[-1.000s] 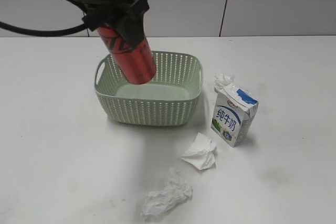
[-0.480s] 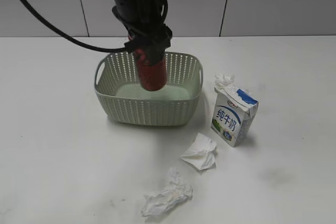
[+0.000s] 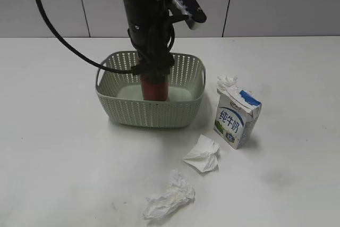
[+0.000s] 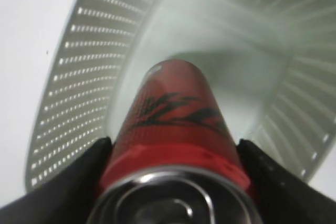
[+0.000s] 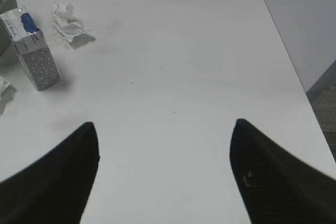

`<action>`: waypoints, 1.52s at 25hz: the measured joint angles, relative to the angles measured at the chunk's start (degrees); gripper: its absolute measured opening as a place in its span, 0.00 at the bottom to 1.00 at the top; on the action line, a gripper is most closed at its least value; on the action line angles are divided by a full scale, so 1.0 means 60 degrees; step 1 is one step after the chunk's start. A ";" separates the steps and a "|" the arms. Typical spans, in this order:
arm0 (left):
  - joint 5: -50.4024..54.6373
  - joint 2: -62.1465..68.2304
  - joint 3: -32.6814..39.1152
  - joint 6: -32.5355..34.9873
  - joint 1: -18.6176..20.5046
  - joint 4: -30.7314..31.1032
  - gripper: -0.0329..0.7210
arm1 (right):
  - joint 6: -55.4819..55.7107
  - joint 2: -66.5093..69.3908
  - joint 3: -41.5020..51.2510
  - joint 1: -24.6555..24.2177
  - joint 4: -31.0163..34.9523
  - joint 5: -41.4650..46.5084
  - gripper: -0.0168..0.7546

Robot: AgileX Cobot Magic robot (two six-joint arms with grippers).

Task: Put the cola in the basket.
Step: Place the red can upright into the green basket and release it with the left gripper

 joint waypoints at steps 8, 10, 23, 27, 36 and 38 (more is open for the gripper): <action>-0.0163 0.0230 -0.0032 0.0031 0.0018 -0.0689 0.74 | 0.0000 0.0000 0.0000 0.0000 0.0000 0.0000 0.78; -0.0163 0.0230 -0.0032 0.0031 0.0037 -0.0765 0.74 | 0.0000 0.0000 0.0000 0.0000 0.0000 0.0000 0.78; -0.0134 0.0158 -0.0058 0.0022 0.0177 -0.0414 0.86 | 0.0000 0.0000 0.0000 0.0000 0.0000 0.0000 0.78; -0.0057 0.0068 -0.0296 -0.0053 0.0177 -0.0414 0.86 | 0.0000 0.0000 0.0000 0.0000 0.0000 0.0000 0.78; 0.0172 -0.0471 -0.0727 -0.0410 0.0177 -0.0584 0.85 | 0.0000 0.0000 0.0000 0.0000 0.0000 0.0000 0.78; 0.0172 -0.0609 -0.0737 -0.0409 0.0189 -0.0621 0.84 | 0.0000 0.0000 0.0000 0.0000 0.0000 0.0000 0.78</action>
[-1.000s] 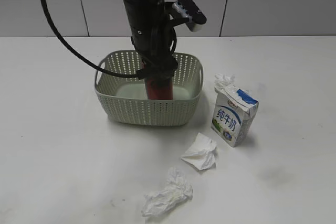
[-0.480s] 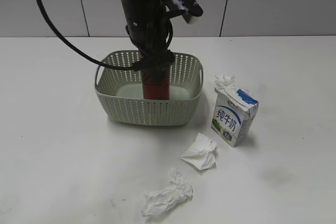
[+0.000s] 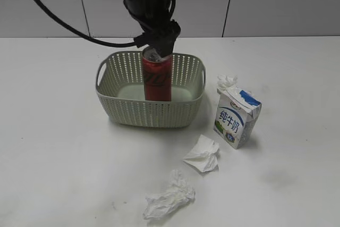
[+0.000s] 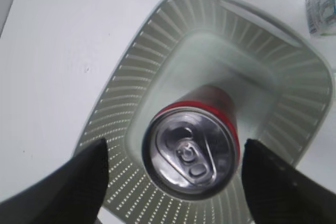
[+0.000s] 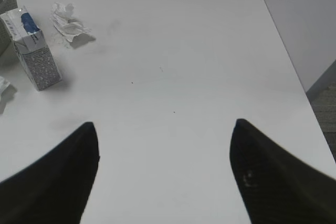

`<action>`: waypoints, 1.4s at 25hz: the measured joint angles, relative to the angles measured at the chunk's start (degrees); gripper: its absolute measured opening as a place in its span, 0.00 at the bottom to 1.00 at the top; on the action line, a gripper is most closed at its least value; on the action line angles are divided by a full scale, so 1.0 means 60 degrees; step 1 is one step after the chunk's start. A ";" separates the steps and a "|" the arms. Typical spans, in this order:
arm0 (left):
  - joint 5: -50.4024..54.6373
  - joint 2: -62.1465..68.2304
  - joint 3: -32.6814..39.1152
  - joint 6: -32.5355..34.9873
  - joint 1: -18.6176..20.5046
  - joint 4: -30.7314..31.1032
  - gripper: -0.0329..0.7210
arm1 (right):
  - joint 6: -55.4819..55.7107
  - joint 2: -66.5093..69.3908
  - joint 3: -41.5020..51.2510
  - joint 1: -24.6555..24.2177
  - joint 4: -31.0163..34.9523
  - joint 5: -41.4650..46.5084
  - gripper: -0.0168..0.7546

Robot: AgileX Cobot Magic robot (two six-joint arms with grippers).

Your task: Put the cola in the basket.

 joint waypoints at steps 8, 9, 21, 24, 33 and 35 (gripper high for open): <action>0.0237 -0.0713 -0.0010 -0.1064 0.0539 -0.0141 0.82 | 0.0000 0.0000 0.0000 0.0000 0.0000 0.0000 0.78; 0.0247 -0.0810 -0.0010 -0.1272 0.0736 -0.0153 0.82 | 0.0000 0.0000 0.0000 0.0000 0.0000 0.0000 0.78; 0.0261 -0.2032 0.0313 -0.3046 0.4218 -0.0663 0.82 | 0.0000 0.0000 0.0000 0.0000 0.0000 0.0000 0.78; 0.0261 -0.2463 0.1101 -0.3107 0.5015 -0.0663 0.82 | 0.0000 0.0000 0.0000 0.0000 0.0000 0.0000 0.78; 0.0281 -0.4772 0.4548 -0.3603 0.6037 -0.0646 0.82 | 0.0000 0.0000 0.0000 0.0000 0.0000 0.0000 0.78; 0.0281 -0.5492 0.5349 -0.3690 0.6266 -0.0679 0.82 | 0.0000 0.0000 0.0000 0.0000 0.0000 0.0000 0.78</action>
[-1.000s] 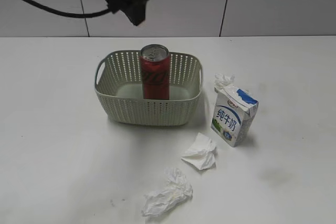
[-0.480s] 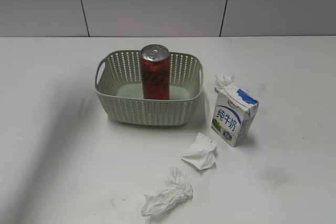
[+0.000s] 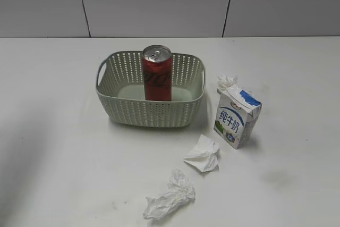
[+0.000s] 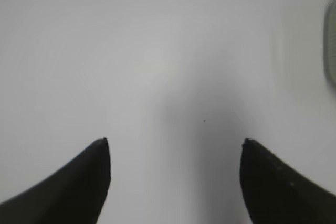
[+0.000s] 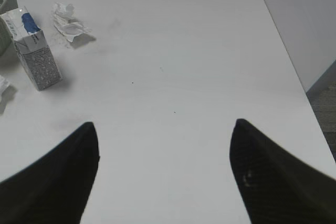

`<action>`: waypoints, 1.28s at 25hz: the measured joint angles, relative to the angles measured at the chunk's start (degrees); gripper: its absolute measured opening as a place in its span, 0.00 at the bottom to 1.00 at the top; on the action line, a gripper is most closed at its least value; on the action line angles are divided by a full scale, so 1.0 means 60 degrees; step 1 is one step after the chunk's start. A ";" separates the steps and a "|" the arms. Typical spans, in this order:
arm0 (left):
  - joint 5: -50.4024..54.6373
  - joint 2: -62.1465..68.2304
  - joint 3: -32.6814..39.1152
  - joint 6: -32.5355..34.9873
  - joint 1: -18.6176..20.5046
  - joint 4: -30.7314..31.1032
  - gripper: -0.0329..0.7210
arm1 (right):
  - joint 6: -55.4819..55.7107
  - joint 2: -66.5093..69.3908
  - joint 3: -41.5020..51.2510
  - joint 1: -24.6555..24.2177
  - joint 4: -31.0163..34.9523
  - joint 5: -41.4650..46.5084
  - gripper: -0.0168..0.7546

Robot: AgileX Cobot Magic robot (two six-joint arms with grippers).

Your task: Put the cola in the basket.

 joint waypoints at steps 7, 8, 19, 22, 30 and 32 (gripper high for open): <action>0.0011 -0.3161 0.3050 -0.0042 0.0629 0.0034 0.82 | 0.0000 0.0000 0.0000 0.0000 0.0000 0.0000 0.78; 0.0011 -0.3576 0.3391 -0.0052 0.0641 0.0034 0.82 | 0.0000 0.0000 0.0000 0.0000 0.0000 0.0000 0.78; -0.0331 -0.8380 0.6911 -0.0059 0.0651 0.0018 0.82 | 0.0000 0.0000 0.0000 0.0000 0.0000 0.0000 0.78; -0.0612 -0.9636 0.7825 -0.0059 0.0651 -0.0025 0.82 | 0.0000 0.0000 0.0000 0.0000 0.0000 0.0000 0.78; -0.1615 -1.1862 0.8726 -0.0062 0.0651 -0.0078 0.82 | 0.0000 0.0000 0.0000 0.0000 0.0000 0.0000 0.78; -0.1718 -1.2234 0.8794 -0.0062 0.0651 -0.0078 0.82 | 0.0000 0.0000 0.0000 0.0000 0.0000 0.0000 0.78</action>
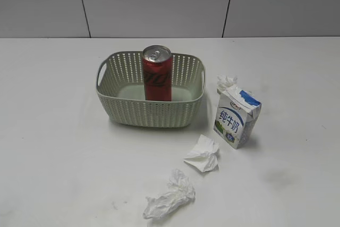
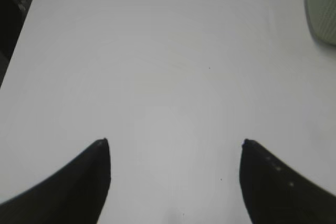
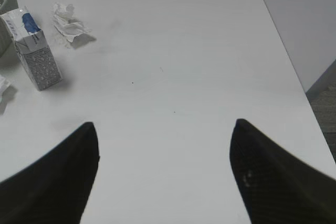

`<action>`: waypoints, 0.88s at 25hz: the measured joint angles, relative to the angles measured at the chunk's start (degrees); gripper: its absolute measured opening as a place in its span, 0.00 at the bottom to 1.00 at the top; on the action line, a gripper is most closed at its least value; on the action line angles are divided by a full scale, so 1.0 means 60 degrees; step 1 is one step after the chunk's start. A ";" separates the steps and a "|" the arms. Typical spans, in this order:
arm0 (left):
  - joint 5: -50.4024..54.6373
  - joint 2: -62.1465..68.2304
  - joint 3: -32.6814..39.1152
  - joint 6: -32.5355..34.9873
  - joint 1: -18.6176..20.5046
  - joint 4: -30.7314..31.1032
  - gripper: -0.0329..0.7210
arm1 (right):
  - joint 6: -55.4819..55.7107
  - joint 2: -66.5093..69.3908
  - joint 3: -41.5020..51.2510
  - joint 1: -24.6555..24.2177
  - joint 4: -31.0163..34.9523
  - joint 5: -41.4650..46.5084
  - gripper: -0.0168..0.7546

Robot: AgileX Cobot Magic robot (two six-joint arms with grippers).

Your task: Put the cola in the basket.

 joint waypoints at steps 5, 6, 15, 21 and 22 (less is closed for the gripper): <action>-0.0063 -0.0646 0.0008 0.0000 0.0000 0.0000 0.80 | 0.0000 0.0000 0.0000 0.0000 0.0000 0.0000 0.78; -0.0063 -0.0745 0.0008 0.0000 0.0000 0.0000 0.80 | 0.0000 0.0000 0.0000 0.0000 0.0000 0.0000 0.78; -0.0061 -0.2221 0.0018 -0.0032 0.0000 0.0000 0.80 | 0.0000 0.0000 0.0000 0.0000 0.0004 0.0000 0.78; -0.0061 -0.2369 0.0036 -0.0043 0.0000 0.0000 0.79 | 0.0000 0.0000 0.0000 0.0000 0.0012 0.0000 0.78; -0.0061 -0.2369 0.0036 -0.0052 0.0000 0.0000 0.79 | 0.0000 0.0000 0.0000 0.0000 0.0012 0.0000 0.78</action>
